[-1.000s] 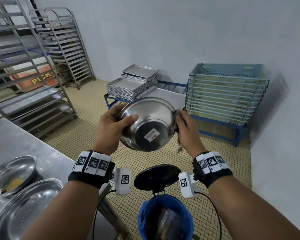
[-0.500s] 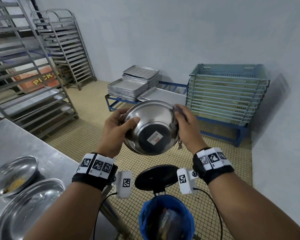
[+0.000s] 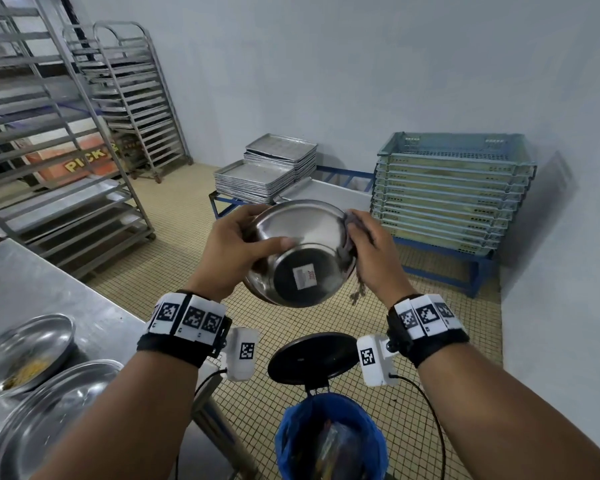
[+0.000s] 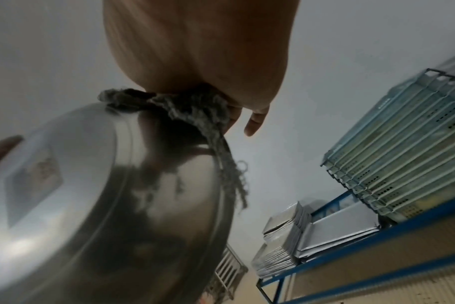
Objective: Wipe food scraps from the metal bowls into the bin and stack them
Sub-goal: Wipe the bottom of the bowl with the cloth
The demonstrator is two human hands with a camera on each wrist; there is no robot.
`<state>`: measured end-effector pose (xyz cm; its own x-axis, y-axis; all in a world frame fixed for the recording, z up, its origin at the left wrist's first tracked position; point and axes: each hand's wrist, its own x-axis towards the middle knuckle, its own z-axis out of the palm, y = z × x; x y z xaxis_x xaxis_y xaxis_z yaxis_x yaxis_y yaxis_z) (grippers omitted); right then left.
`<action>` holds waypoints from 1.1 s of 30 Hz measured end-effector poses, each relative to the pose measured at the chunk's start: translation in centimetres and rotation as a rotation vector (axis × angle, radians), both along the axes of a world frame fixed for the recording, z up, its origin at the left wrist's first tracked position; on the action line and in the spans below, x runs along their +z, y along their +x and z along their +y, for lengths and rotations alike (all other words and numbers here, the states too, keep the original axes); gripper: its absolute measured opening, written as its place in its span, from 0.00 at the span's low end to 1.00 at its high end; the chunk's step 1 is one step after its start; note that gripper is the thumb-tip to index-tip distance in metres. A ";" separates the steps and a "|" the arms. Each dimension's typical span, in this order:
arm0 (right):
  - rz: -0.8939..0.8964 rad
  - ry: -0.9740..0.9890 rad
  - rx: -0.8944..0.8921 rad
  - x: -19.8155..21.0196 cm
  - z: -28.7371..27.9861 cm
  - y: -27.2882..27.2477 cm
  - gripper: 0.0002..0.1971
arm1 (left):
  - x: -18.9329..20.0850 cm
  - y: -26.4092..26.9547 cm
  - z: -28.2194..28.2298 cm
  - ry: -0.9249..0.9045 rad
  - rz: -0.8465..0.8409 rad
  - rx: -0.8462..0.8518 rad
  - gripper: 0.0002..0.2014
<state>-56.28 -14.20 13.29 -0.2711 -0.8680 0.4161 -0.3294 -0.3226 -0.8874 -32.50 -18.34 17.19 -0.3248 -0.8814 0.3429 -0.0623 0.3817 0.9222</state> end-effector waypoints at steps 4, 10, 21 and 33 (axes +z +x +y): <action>0.135 -0.029 -0.031 1.1 -0.3 1.0 0.13 | -0.6 -0.9 0.1 -0.006 -0.078 -0.015 0.33; 0.281 -0.141 -0.043 2.3 -0.7 1.7 0.14 | -0.6 -1.1 0.2 0.011 0.003 -0.017 0.32; 0.343 -0.145 -0.035 2.9 -0.6 1.8 0.14 | -0.9 -1.2 0.2 0.051 0.109 -0.011 0.33; 0.013 -0.033 -0.030 0.9 -0.2 0.5 0.11 | -0.6 -0.3 0.6 -0.029 0.015 0.025 0.26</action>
<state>-55.76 -14.37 14.19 -0.2909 -0.8456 0.4477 -0.3505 -0.3412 -0.8722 -32.80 -17.74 16.61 -0.2976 -0.8786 0.3734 -0.0581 0.4071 0.9116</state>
